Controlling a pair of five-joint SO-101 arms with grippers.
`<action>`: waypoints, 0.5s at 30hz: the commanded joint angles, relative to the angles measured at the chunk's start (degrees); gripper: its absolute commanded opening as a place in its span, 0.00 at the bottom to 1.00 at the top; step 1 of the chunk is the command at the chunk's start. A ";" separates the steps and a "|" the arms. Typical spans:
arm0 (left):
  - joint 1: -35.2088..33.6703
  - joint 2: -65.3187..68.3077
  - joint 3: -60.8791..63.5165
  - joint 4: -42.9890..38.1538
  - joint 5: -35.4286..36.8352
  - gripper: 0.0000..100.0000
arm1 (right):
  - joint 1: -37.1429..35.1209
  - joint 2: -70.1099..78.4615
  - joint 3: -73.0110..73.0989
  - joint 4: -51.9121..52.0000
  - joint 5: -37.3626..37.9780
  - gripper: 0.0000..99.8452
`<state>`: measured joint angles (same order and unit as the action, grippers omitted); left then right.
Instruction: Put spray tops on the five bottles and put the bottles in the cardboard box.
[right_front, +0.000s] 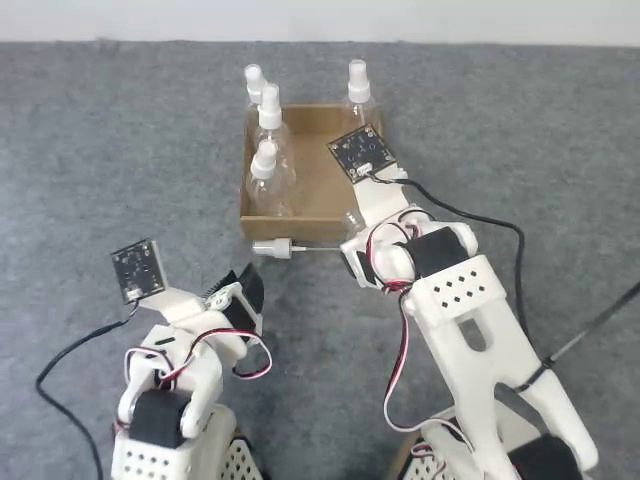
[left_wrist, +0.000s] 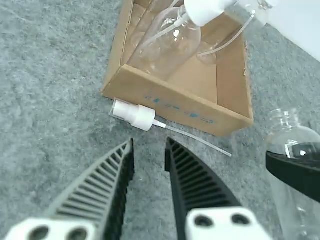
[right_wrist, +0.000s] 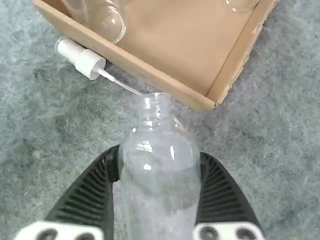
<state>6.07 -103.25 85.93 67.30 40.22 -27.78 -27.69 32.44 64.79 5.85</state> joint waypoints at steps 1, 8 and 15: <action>0.26 -0.44 -3.21 0.00 -0.62 0.09 | 0.92 -2.86 -0.79 0.75 -0.62 0.04; 0.35 -0.35 -4.00 0.35 -0.62 0.09 | 0.92 -2.86 -0.79 0.75 -0.62 0.04; 0.35 15.21 -10.95 -0.62 -0.53 0.09 | 0.92 -2.86 -0.79 0.75 -0.62 0.04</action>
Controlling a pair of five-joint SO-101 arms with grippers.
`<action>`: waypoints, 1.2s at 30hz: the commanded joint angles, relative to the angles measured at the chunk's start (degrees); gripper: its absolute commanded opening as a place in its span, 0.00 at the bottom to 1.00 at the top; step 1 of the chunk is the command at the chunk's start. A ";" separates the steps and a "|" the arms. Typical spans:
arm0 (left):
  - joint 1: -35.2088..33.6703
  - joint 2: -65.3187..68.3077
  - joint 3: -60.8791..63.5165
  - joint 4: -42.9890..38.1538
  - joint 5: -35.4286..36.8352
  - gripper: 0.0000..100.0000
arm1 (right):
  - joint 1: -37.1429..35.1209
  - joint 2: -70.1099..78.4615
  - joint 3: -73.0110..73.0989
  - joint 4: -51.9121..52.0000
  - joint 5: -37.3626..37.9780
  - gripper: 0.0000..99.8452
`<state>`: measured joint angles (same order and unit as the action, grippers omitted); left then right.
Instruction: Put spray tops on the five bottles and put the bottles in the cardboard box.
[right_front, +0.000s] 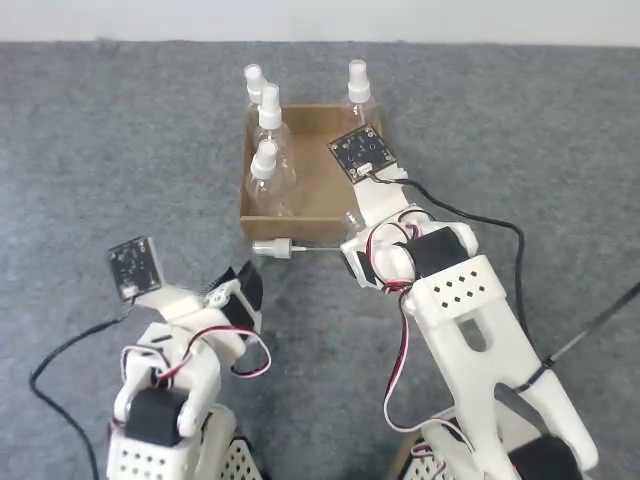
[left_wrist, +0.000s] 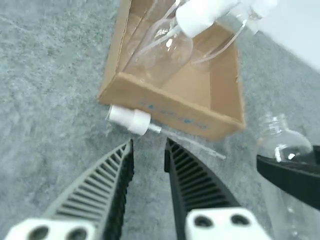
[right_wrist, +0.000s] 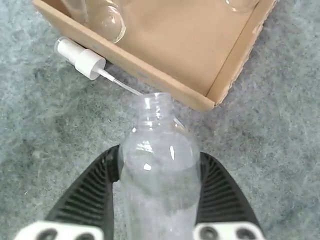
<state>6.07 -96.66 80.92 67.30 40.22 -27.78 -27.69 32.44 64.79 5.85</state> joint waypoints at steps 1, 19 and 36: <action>0.26 11.69 -7.08 -1.67 -0.44 0.09 | 0.92 -2.86 -0.79 0.75 -0.62 0.04; 5.71 47.30 -15.08 -14.51 8.70 0.28 | 0.92 -2.86 -0.70 0.75 -0.53 0.04; 1.41 82.20 -31.87 -20.48 16.09 0.28 | 0.92 -2.86 -0.70 0.84 -0.53 0.04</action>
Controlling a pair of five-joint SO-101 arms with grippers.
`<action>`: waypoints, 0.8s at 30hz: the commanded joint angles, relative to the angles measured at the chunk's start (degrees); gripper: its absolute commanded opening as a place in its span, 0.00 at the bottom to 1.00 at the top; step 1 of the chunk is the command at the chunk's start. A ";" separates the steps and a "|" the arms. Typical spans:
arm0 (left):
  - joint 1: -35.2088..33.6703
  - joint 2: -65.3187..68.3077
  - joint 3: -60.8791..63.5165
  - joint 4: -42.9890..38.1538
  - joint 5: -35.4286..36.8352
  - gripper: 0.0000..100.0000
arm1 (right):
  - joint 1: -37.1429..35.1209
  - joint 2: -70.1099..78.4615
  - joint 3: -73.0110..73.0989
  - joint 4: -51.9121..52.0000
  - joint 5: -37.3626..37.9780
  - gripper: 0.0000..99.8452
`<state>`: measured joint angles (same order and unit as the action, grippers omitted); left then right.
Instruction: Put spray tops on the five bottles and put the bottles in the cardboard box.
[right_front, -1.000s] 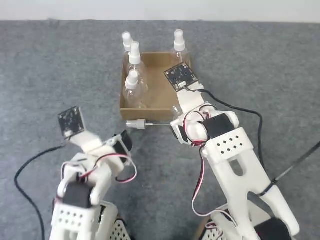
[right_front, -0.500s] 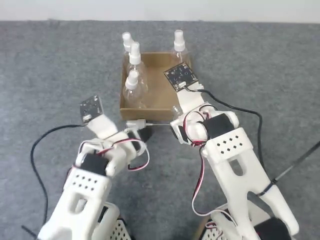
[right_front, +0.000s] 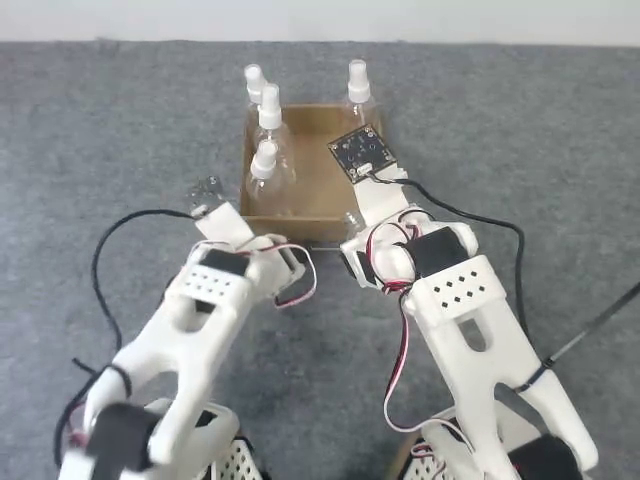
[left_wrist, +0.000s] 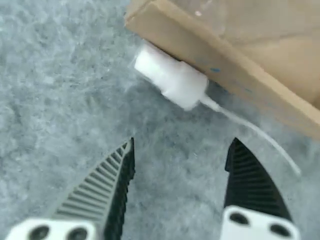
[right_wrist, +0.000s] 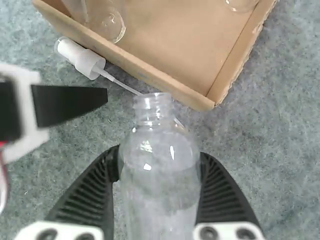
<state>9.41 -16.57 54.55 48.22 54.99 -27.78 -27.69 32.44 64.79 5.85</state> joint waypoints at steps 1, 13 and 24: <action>-2.73 3.60 -6.55 -1.41 1.23 0.28 | 0.92 -2.86 -0.70 0.84 -0.53 0.04; -4.57 12.04 -11.47 -0.97 1.41 0.28 | 0.92 -2.86 0.09 0.31 -0.44 0.04; -11.60 12.13 -12.35 6.24 -2.29 0.28 | 0.92 -2.86 0.09 0.31 -0.44 0.04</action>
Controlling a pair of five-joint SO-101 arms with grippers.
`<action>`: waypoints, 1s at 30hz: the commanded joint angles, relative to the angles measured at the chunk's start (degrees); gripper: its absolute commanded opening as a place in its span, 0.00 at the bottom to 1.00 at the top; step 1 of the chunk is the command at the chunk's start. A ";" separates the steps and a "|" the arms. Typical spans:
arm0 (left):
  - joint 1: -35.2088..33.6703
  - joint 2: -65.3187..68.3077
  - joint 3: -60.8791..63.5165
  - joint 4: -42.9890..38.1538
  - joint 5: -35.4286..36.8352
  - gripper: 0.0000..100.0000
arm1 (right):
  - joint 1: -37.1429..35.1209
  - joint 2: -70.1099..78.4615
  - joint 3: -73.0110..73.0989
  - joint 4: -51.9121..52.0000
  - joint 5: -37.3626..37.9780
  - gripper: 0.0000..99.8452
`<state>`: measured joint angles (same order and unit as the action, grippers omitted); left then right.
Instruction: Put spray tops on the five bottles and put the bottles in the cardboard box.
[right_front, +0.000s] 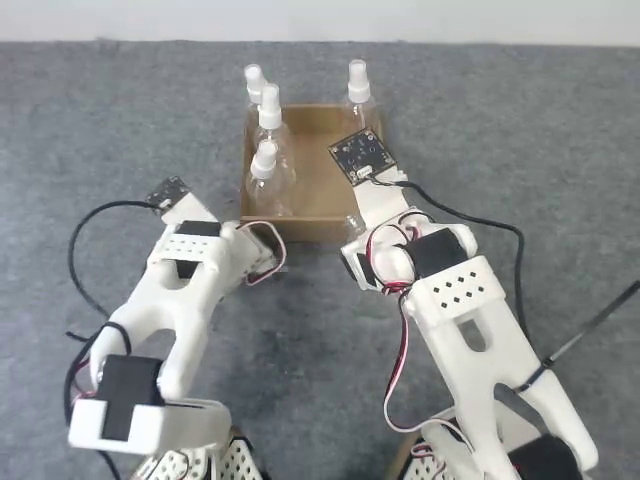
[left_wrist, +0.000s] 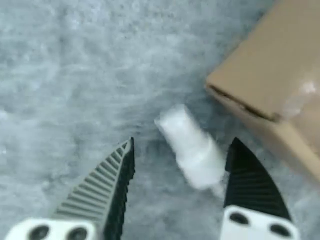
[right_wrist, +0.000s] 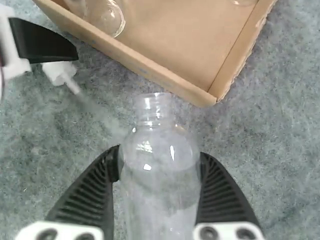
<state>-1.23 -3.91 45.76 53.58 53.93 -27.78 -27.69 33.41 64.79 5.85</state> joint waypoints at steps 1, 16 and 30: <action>-1.41 -0.53 -3.56 0.97 -1.23 0.28 | 0.92 -2.86 -0.88 0.31 -0.35 0.04; 1.58 0.09 -3.21 0.53 -1.05 0.28 | 0.92 -2.86 -0.88 0.31 -0.26 0.04; 1.14 7.38 -7.60 0.97 -1.14 0.01 | 0.92 -2.86 -0.88 0.31 -0.26 0.04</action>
<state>0.44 3.56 39.96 54.11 53.58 -27.78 -27.69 33.41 64.79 5.85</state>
